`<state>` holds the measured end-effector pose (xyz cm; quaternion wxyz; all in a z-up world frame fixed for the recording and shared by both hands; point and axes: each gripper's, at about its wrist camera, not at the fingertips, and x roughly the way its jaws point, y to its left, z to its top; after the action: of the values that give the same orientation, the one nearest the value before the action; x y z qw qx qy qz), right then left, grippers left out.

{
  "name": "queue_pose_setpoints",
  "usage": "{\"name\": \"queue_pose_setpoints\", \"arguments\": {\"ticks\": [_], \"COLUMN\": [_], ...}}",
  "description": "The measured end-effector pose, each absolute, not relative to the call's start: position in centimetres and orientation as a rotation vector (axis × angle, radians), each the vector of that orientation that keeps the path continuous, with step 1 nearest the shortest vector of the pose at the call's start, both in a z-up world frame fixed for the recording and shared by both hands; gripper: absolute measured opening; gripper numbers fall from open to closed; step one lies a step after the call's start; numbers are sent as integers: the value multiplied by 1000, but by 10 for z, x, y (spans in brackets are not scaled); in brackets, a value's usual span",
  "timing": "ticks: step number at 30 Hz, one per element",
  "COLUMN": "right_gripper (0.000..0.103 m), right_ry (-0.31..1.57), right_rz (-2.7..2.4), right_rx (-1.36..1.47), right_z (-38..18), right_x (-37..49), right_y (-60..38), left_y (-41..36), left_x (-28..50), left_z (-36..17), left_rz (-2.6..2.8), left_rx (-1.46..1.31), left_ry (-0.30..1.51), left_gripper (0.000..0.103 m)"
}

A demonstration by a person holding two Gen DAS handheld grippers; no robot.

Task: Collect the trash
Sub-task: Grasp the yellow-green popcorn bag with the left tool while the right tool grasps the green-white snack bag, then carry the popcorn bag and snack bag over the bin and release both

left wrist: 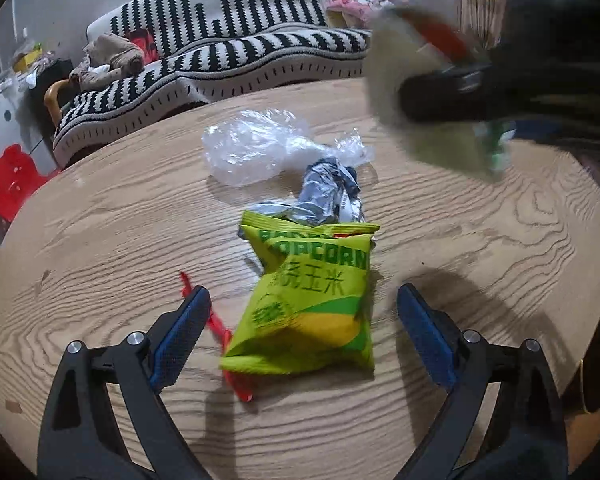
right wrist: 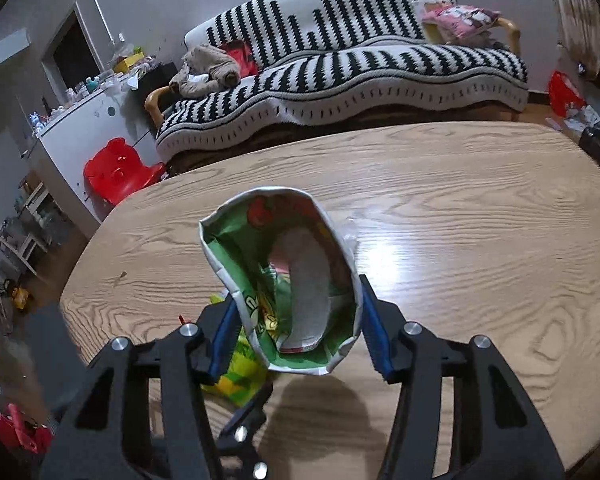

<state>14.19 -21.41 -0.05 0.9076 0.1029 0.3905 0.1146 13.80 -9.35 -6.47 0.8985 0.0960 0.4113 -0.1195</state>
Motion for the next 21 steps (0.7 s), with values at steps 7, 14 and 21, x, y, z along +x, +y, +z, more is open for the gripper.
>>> {"name": "queue_pose_setpoints", "arguments": {"ticks": [7, 14, 21], "right_gripper": [54, 53, 53], "right_ry": [778, 774, 821], "right_rz": [170, 83, -62], "right_rx": [188, 192, 203], "right_z": [12, 16, 4], "right_x": [97, 53, -6], "right_y": [-249, -298, -355], "left_y": [-98, -88, -101], "left_x": [136, 114, 87], "left_z": [-57, -6, 20], "left_rz": [-214, -220, -293], "left_rx": [164, 75, 65], "left_ry": [857, 787, 754], "left_gripper": [50, 49, 49]}}
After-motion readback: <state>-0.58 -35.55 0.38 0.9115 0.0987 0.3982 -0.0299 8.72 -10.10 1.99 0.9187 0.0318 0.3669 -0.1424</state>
